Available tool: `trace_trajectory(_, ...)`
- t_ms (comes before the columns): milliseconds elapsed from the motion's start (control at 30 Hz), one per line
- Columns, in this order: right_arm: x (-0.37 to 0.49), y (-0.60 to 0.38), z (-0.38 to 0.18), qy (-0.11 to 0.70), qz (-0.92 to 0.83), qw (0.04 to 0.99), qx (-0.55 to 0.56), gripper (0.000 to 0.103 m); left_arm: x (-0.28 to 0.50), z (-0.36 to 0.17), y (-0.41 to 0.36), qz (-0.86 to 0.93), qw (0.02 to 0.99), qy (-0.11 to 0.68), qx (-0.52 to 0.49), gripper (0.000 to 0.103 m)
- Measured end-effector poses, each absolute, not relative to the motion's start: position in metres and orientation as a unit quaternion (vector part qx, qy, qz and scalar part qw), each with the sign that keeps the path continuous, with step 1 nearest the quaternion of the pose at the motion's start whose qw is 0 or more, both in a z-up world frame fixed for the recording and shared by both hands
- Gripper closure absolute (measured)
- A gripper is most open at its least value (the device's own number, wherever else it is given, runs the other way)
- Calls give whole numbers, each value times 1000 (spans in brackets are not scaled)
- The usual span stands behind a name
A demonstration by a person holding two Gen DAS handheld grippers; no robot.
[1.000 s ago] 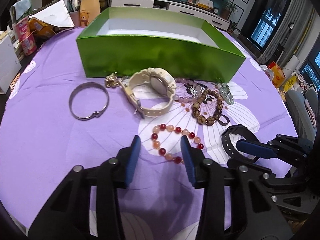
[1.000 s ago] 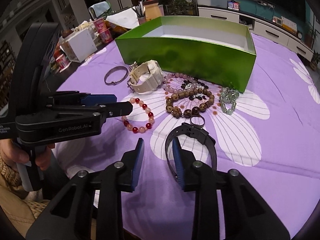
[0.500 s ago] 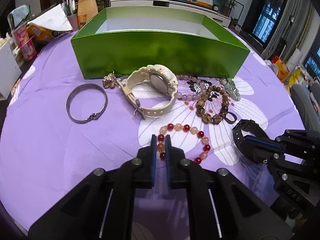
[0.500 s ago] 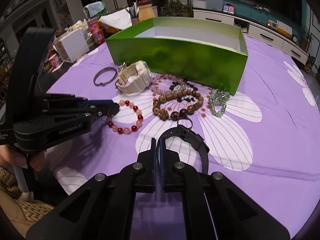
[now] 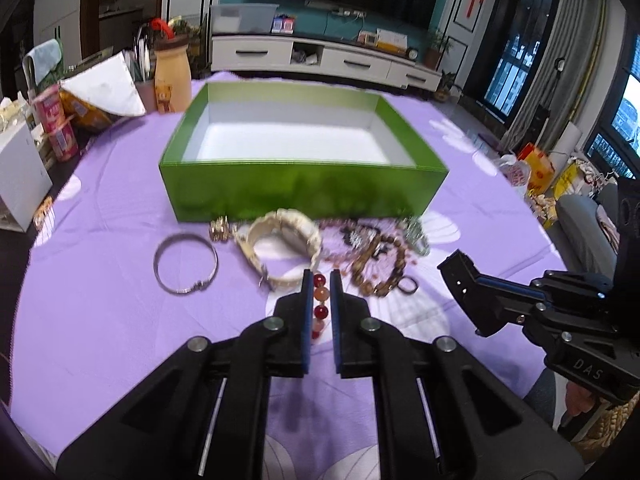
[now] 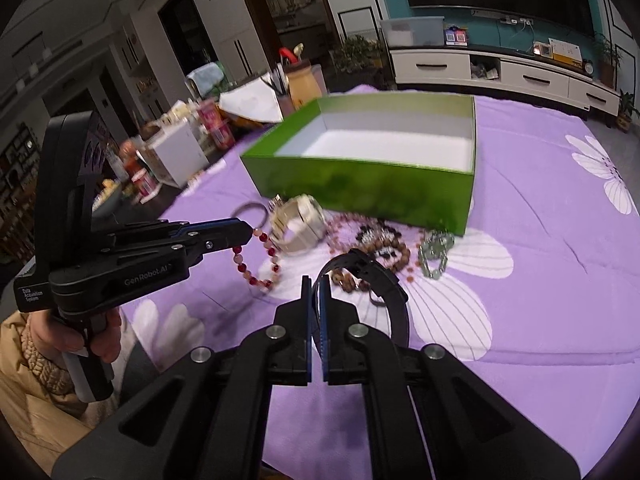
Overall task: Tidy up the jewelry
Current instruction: 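Carry the bead bracelet and black watch over the green box with both grippers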
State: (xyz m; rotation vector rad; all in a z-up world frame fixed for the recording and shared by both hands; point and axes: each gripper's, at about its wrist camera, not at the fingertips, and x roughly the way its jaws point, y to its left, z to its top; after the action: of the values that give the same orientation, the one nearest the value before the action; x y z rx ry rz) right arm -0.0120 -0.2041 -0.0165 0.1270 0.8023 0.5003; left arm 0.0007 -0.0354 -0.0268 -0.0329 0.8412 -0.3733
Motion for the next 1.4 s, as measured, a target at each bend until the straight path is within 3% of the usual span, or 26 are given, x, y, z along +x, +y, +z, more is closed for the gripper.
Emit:
trace_trajectory(767, 39, -225, 45, 301, 238, 919, 88, 100, 68, 56, -6, -149, 929, 339, -19, 96)
trace_trajectory(1100, 99, -225, 41, 316, 241, 911, 113, 100, 132, 53, -15, -144, 920, 363, -36, 96)
trace_trajectory(1400, 147, -211, 13, 356, 235, 897, 117, 100, 174, 10, -34, -133, 903, 409, -23, 95)
